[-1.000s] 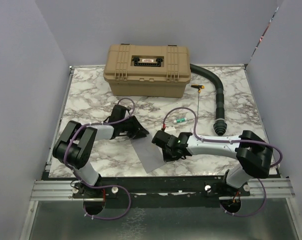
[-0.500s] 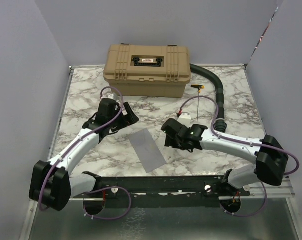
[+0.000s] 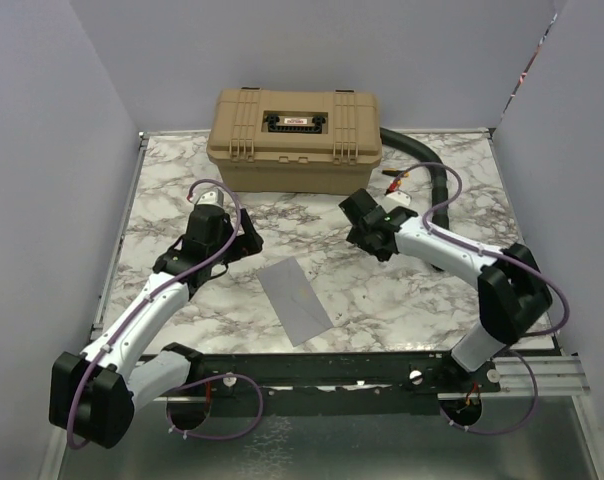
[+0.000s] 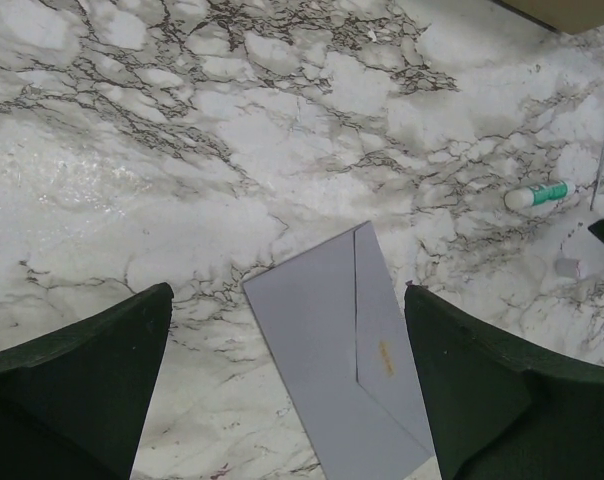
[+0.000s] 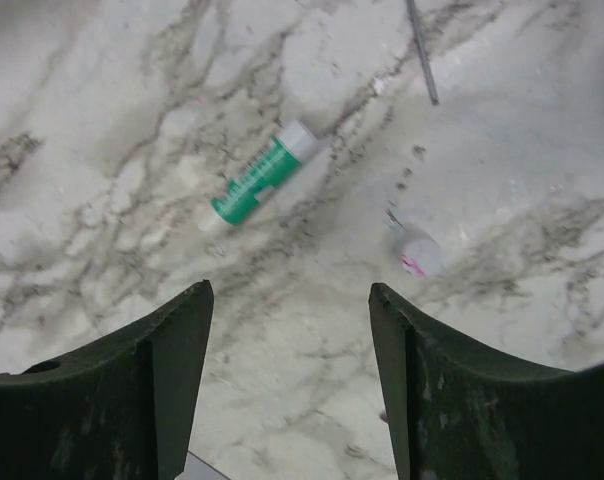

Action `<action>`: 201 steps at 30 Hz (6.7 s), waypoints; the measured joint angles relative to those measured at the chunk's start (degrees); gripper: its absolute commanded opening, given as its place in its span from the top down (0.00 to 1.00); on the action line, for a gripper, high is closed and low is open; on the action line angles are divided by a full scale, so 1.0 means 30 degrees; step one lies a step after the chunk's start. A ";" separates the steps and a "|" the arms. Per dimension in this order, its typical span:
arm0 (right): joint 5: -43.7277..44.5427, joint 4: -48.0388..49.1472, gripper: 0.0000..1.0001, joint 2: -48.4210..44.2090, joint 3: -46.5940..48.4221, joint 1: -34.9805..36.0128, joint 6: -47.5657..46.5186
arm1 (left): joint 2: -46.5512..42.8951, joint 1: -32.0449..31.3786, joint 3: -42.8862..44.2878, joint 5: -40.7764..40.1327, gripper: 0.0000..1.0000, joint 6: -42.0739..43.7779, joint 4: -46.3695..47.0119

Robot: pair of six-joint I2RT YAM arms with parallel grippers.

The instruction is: Place the letter into the envelope and seal it

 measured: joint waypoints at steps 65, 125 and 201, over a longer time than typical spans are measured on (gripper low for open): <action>-1.8170 2.1748 0.99 -0.6776 -0.7074 -0.1552 -0.2550 | 0.2688 -0.3861 -0.1734 1.1795 0.50 -0.7111 1.6844; -2.2972 1.7376 0.89 -0.9071 -0.5952 -0.1428 -0.6834 | 0.1814 -0.4277 -0.2346 1.8156 0.74 -0.5093 1.8083; -1.2174 1.1242 0.36 -0.5617 0.1253 0.1902 -0.7002 | 0.1625 -0.4342 0.1778 1.1213 1.00 0.0481 1.0622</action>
